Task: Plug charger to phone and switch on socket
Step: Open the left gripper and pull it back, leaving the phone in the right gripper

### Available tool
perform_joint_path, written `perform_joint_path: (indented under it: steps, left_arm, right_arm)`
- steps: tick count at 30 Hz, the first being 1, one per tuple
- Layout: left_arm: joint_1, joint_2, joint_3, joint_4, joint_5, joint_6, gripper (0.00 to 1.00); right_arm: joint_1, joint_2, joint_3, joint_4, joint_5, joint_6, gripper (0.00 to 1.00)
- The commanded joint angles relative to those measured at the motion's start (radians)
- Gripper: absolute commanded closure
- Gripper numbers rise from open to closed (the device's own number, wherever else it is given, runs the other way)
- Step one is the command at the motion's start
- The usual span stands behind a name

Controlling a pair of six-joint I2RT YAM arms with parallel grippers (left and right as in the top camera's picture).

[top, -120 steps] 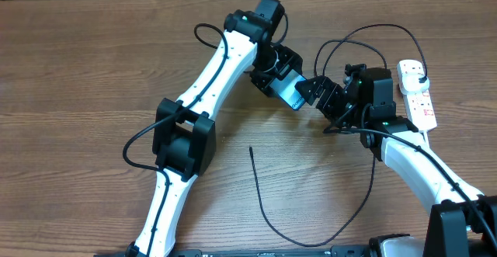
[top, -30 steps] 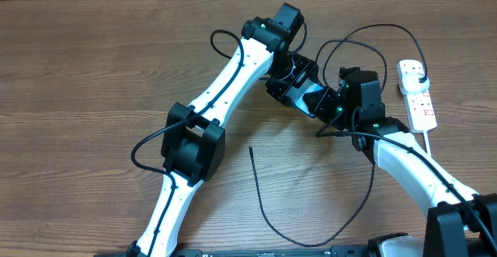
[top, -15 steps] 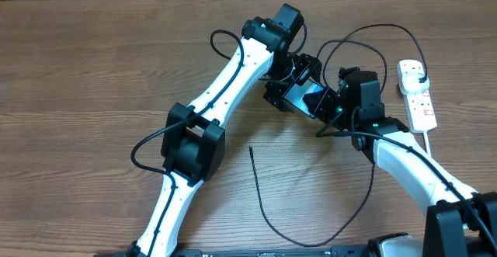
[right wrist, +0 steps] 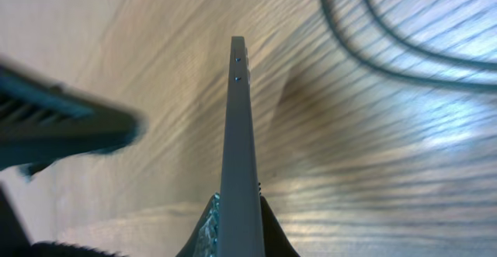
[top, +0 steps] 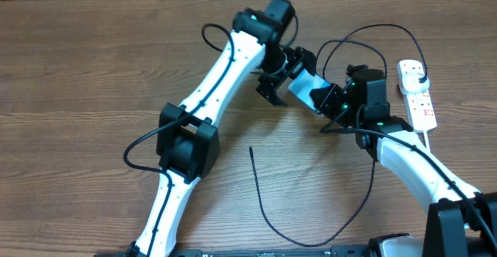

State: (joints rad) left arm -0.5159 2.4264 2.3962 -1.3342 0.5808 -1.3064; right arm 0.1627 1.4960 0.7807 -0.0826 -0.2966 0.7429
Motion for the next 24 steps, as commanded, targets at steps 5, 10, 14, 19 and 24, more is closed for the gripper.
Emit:
perform_joint_path:
  steps: [5,10,14,19,24]
  left_arm:
    - [0.066,-0.001,0.164,-0.086,-0.013,0.074,0.0]
    - [0.082,-0.001,0.237,-0.111,-0.014,0.092,0.0]
    - [0.085,-0.001,0.26,-0.117,-0.014,0.096,0.0]
    - [0.089,-0.001,0.264,-0.115,-0.014,0.1,0.0]
    - [0.099,-0.001,0.264,-0.11,-0.011,0.102,0.0]
  right_arm:
    - [-0.008,-0.007,0.025,0.06,0.003,0.19,0.96]
    - [-0.008,-0.007,0.025,0.143,-0.059,0.386,0.96]
    - [-0.008,-0.007,0.025,0.253,-0.104,0.595,0.96]
    - [-0.007,-0.007,0.025,0.381,-0.14,0.785,0.96]
    - [-0.007,-0.007,0.025,0.395,-0.151,0.922,0.96]
